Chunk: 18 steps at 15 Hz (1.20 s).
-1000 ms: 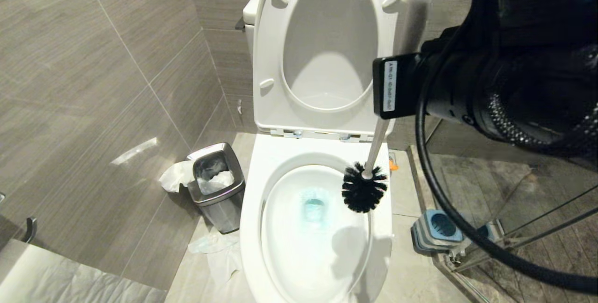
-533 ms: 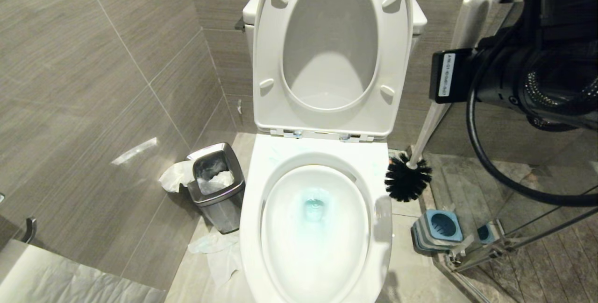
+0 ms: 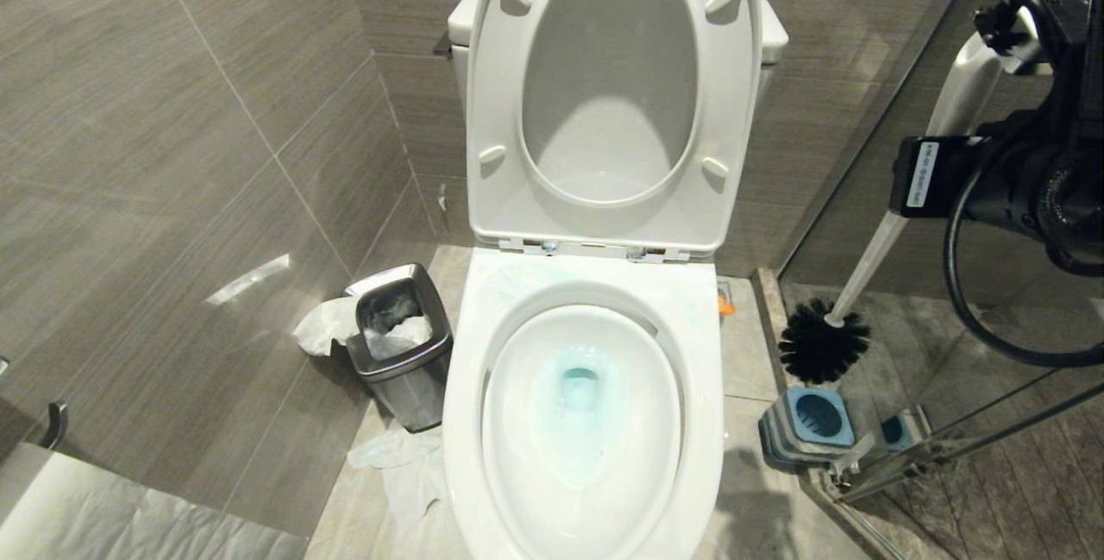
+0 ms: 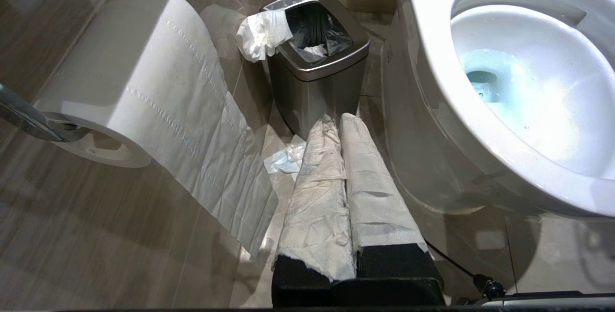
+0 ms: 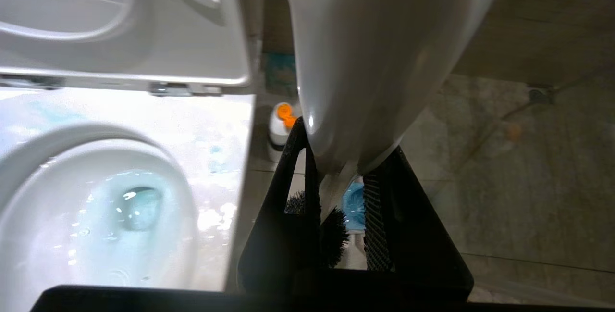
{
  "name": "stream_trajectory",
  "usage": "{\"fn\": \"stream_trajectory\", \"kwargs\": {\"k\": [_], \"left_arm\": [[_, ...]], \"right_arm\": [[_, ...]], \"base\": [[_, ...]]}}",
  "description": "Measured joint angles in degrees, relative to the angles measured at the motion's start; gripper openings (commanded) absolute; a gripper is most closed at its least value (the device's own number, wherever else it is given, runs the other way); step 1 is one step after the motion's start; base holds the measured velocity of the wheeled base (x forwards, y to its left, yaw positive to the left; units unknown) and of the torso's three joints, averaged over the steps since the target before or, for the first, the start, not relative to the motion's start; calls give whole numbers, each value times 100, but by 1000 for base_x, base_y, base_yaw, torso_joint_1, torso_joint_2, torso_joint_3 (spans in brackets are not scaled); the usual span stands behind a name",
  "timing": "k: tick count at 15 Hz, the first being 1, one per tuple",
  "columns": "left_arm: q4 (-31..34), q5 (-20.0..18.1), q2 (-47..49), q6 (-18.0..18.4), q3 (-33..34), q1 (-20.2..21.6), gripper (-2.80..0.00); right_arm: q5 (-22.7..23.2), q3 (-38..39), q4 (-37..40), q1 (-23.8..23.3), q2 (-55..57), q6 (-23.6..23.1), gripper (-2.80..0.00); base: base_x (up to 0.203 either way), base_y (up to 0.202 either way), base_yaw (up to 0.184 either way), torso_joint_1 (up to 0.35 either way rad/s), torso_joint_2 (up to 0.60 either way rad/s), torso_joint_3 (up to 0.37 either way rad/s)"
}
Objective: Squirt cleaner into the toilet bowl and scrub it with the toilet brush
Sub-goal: Put the toilet brush back
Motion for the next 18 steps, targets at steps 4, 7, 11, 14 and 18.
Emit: {"fn": "stream_trajectory", "kwargs": {"k": [4,7,11,14,18], "left_arm": [[0,-1,0,4,0,-1,-280],[1,-1,0,1,0,-1,-280],[1,0,0,3,0,-1,-280],[0,1,0,4,0,-1,-280],[0,1,0,2,0,-1,-280]], "right_arm": [[765,1098,-1148,-1058,-104,-350,-280],[1242,1966,-2215,-1647,28,-395,-280],[1553,2576,-3819,-2250,746,-525,-280],[1780,2745,-4558,-2621,1397,-584,-280],[1828,2774,-5219,-2834,2217,-581,-280]], "base": [[0,0,0,0,0,0],[0,0,0,0,0,0],[0,0,0,0,0,0],[0,0,0,0,0,0],[0,0,0,0,0,0]]}}
